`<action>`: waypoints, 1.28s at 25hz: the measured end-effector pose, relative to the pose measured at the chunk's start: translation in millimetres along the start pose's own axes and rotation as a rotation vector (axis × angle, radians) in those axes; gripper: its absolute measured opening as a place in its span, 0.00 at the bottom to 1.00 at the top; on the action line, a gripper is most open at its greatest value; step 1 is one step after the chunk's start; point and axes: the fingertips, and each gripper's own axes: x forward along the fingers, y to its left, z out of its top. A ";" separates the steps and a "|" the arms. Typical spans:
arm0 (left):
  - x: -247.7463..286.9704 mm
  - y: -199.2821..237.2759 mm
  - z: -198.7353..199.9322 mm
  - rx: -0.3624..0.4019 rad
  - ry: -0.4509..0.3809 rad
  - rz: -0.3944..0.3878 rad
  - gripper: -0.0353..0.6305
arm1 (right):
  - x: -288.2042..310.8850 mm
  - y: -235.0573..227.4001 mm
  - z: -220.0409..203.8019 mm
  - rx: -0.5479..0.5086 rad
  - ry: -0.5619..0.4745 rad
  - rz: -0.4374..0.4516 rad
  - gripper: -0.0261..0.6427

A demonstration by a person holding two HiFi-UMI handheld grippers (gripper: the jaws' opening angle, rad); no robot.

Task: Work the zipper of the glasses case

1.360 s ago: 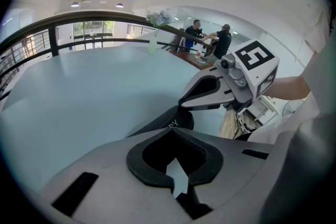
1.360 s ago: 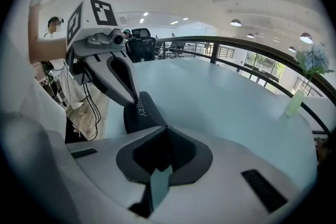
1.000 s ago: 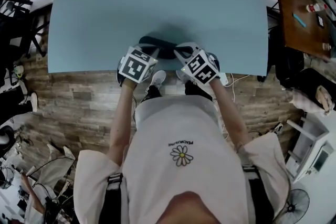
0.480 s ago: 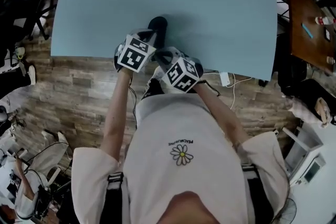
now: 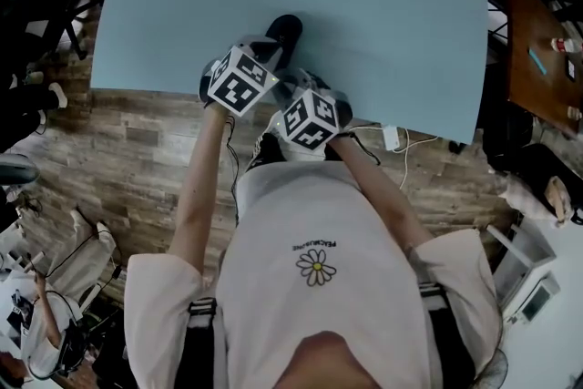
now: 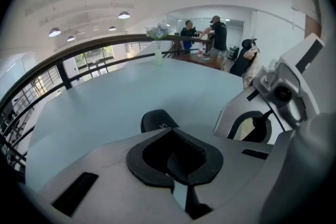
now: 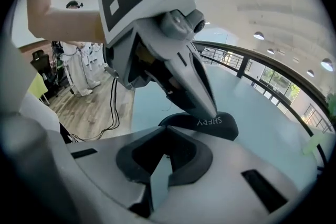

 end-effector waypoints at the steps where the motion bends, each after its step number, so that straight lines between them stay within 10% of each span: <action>1: 1.5 -0.2 -2.2 0.008 0.004 -0.003 0.07 | -0.8 -2.6 -1.9 -0.007 0.006 -0.011 0.05; 13: 8.1 13.8 -7.0 0.012 0.029 0.036 0.07 | -19.2 -29.0 -29.8 0.129 -0.011 -0.029 0.05; 22: 13.0 2.6 -1.9 0.012 0.008 0.016 0.07 | -2.2 -24.3 -59.2 0.027 0.057 0.039 0.19; 32: 16.8 -4.8 0.8 0.016 0.011 0.011 0.07 | 5.0 -24.1 -70.3 -0.024 0.049 0.262 0.17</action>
